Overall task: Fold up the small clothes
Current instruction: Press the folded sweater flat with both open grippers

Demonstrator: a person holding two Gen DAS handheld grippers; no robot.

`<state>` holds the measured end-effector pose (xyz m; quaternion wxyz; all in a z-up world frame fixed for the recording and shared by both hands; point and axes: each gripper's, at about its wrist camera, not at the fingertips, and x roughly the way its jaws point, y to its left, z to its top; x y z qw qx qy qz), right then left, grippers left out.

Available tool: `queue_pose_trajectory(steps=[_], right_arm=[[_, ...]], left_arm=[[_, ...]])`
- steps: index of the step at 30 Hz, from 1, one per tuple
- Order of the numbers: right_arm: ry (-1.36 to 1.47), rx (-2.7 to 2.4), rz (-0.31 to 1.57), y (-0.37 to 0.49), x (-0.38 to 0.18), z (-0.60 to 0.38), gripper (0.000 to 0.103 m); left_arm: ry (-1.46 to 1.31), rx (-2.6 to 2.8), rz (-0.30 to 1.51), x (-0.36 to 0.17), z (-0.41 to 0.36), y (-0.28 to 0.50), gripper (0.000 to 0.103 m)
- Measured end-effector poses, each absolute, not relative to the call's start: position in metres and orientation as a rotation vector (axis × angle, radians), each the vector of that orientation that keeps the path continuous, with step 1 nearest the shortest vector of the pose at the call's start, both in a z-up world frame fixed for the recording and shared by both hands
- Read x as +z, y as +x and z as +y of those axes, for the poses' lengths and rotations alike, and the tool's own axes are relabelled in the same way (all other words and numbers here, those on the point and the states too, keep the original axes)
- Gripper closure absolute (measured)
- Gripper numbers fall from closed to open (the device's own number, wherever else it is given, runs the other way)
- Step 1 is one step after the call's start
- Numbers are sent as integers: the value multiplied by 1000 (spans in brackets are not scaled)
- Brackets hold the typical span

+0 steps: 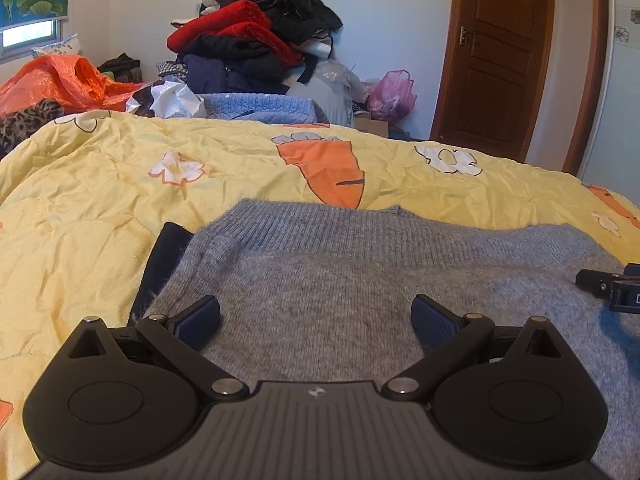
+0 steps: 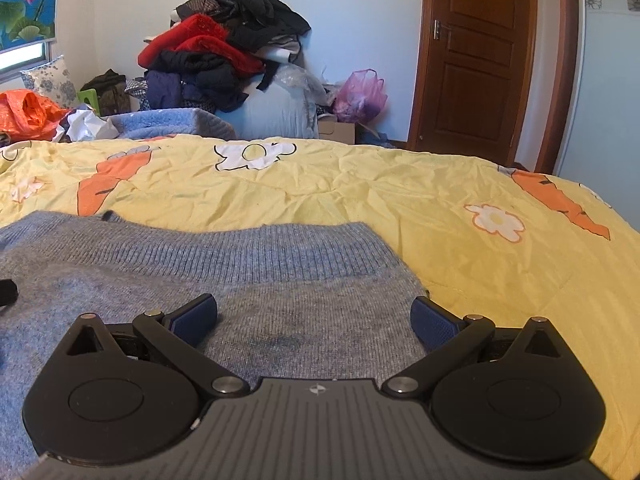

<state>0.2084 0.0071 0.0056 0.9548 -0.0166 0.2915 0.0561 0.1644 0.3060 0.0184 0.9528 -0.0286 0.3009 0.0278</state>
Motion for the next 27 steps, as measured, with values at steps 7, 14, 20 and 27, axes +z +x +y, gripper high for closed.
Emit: queue_pose_trajectory(steps=[7, 14, 20, 27], right_arm=[[-17, 112, 590, 202, 6, 6, 0], [-8, 115, 588, 188, 7, 5, 0], [-2, 124, 585, 164, 5, 1, 0], [-3, 130, 591, 141, -1, -3, 0]], left_arm=[[-56, 62, 600, 16, 305, 160, 0], [-46, 68, 607, 16, 304, 159, 0], [-46, 66, 602, 17, 302, 147, 0], [-48, 64, 589, 18, 301, 126, 0]])
